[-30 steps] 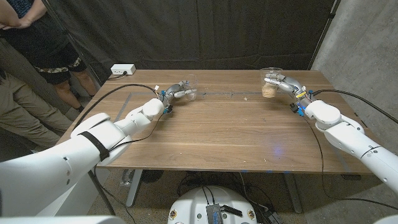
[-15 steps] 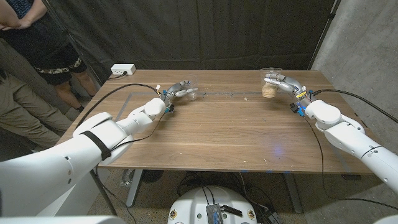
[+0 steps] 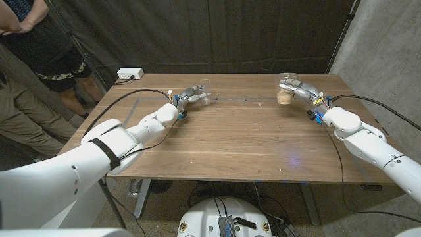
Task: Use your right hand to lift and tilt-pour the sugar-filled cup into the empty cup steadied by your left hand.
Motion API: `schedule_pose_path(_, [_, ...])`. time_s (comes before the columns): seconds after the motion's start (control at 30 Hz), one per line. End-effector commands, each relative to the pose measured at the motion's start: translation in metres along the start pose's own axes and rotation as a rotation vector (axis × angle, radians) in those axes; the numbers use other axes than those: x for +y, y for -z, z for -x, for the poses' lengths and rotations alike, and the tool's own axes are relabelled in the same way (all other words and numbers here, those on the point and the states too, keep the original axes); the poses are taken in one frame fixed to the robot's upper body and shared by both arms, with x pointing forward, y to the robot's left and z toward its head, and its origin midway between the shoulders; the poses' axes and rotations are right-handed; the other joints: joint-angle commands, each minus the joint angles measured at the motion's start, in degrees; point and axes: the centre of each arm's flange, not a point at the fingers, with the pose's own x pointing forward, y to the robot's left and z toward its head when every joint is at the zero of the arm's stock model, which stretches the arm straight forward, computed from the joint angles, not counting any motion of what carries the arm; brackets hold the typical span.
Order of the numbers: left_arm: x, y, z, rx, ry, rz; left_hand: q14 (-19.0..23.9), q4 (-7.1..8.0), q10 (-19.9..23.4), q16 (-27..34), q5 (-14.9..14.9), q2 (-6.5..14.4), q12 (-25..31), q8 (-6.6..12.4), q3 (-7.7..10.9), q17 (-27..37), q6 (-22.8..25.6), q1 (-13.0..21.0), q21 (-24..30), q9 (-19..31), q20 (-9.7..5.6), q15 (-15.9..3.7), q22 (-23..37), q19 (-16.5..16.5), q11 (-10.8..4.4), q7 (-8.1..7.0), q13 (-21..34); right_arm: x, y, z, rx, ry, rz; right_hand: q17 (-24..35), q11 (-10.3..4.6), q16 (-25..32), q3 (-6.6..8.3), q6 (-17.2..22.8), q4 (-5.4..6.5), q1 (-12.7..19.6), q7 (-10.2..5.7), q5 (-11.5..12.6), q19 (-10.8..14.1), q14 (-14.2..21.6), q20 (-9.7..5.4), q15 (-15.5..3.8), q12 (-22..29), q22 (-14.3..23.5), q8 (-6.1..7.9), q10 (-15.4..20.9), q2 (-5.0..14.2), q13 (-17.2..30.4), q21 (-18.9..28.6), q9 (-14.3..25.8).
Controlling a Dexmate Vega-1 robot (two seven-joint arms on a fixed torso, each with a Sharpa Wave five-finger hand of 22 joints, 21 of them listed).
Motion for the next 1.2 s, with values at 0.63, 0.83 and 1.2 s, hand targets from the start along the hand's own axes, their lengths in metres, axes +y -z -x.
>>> schedule_pose_path(0.63, [-0.007, -0.005, 0.0, -0.024, -0.009, -0.004, 1.5, -0.75, 1.6, 0.3, -0.1, 1.3, 1.5, 1.54, 0.19, 1.0, 1.8, 1.7, 0.7, 0.4, -0.74, -7.12, 0.4, 1.3, -0.4, -0.32, 1.0, -0.002, 0.004, 0.003, -0.005, 0.015, -0.008, 0.3, -0.12, -0.2, 0.35, 0.4, 0.27, 0.2, -0.07, 0.4, -0.3, 0.5, -4.42, -9.89, 0.3, 0.0, 0.07, 0.7, 0.57, 0.3, 0.4, 0.3])
schedule_pose_path(0.83, [-0.006, -0.006, 0.001, -0.035, -0.01, -0.001, 1.6, -0.73, 1.6, 0.2, -0.2, 1.4, 1.7, 1.67, 0.1, 1.2, 1.9, 1.8, 0.7, 0.4, -0.71, -7.01, 0.4, 1.3, -0.55, -0.22, 1.2, -0.001, 0.004, 0.001, -0.011, 0.015, -0.008, 0.3, -0.03, -0.2, 0.38, 0.4, 0.24, 0.3, -0.06, 0.4, -0.3, 0.6, -4.47, -9.93, 0.3, -0.1, 0.04, 0.8, 0.6, 0.3, 0.5, 0.3])
schedule_pose_path(1.2, [0.003, -0.009, 0.008, -0.098, -0.022, 0.012, 2.1, -0.7, 2.1, 0.2, -0.4, 1.5, 2.2, 2.18, -0.09, 1.5, 2.7, 1.9, 0.8, 0.5, -0.78, -7.29, 0.4, 1.3, -0.47, -0.52, 1.5, 0.003, 0.002, -0.004, -0.022, 0.023, -0.016, 0.4, -0.2, -0.3, 0.42, 0.4, 0.18, 0.3, -0.02, 0.5, -0.3, 0.7, -4.45, -9.91, 0.2, -0.1, -0.01, 0.8, 0.59, 0.3, 0.6, 0.4])
